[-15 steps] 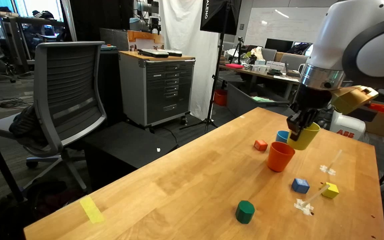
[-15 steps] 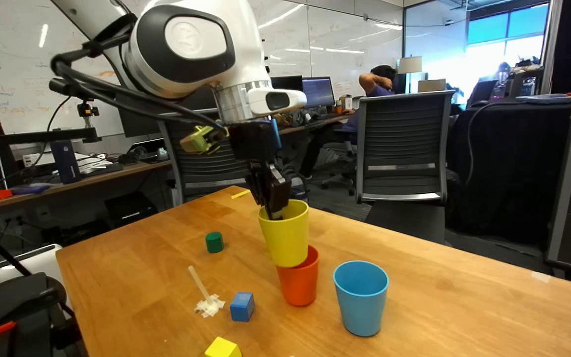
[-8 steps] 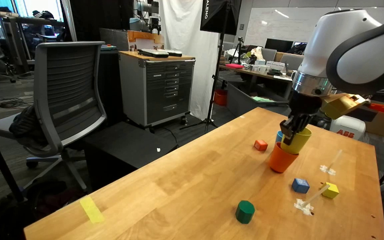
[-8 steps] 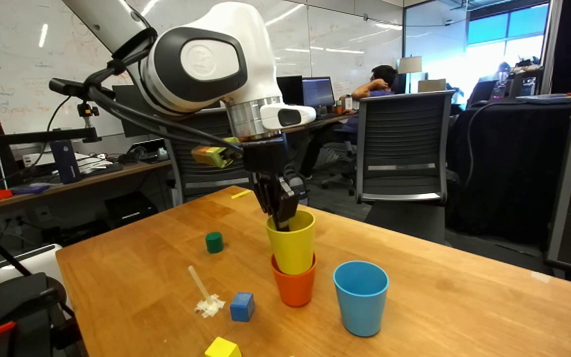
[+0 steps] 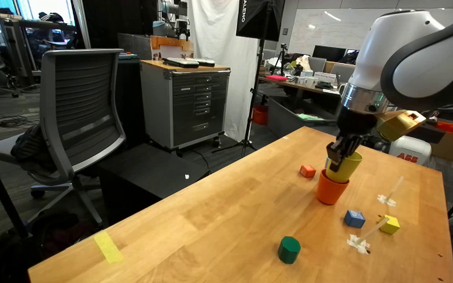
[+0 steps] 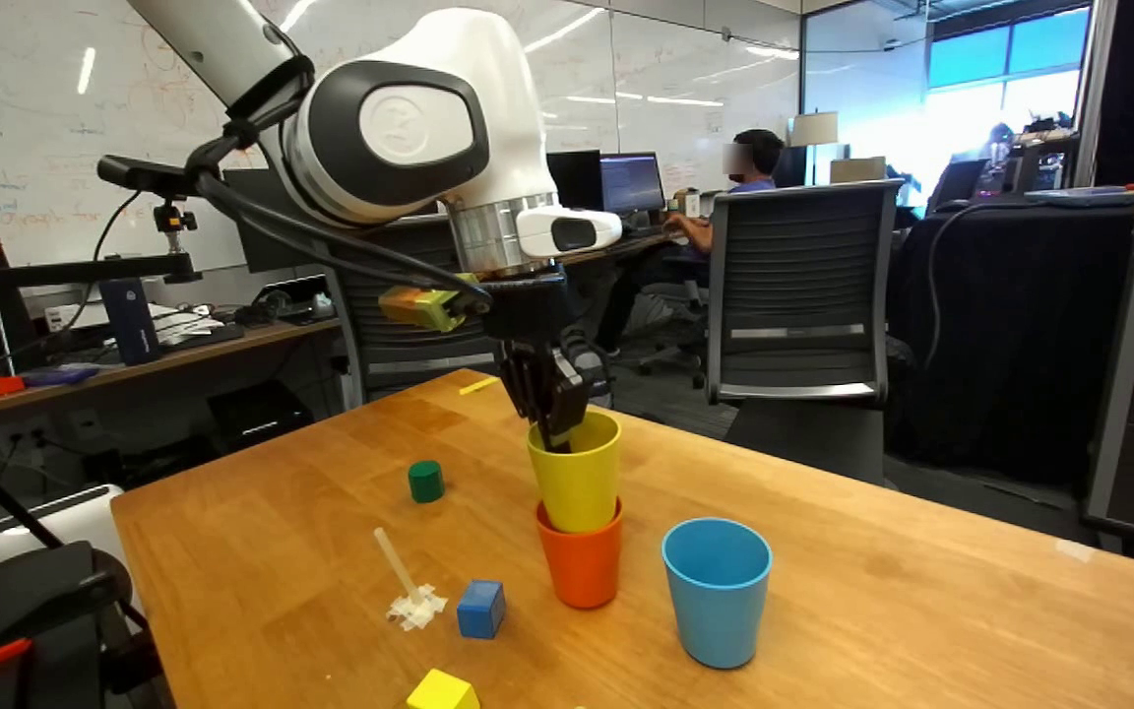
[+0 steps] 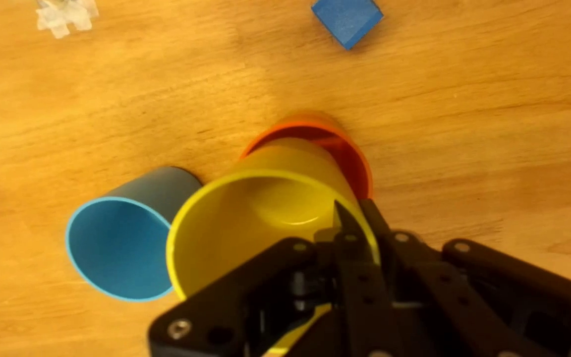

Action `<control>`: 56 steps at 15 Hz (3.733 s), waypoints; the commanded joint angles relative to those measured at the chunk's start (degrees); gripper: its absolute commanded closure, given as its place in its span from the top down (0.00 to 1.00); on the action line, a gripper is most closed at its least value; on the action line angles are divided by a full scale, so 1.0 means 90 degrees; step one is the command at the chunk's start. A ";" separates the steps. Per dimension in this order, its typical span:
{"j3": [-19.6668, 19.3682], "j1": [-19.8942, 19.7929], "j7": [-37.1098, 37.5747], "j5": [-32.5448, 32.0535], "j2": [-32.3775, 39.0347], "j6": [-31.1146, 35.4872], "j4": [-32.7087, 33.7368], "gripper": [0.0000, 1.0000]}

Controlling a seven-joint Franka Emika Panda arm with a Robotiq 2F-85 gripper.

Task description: Stack up the cups

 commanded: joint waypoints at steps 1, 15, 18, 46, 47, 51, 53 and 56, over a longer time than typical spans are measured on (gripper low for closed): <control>0.0100 -0.0029 -0.0327 0.0216 0.0136 0.0251 0.0005 0.01; 0.0256 -0.0105 -0.0865 0.0521 0.0321 0.0367 0.0028 0.71; 0.0305 -0.0113 -0.0964 0.0608 0.0242 0.0390 -0.0028 0.90; 0.0389 -0.1854 -0.2069 0.3745 0.0937 -0.0188 0.1468 1.00; 0.0405 -0.1834 -0.2033 0.3736 0.1070 -0.0269 0.1605 1.00; 0.0466 -0.1782 -0.1918 0.3638 0.1443 -0.0432 0.1983 1.00; 0.0494 -0.1764 -0.1882 0.3585 0.1620 -0.0486 0.2135 1.00; 0.0367 -0.1586 -0.1641 0.3343 0.1746 -0.0468 0.2185 1.00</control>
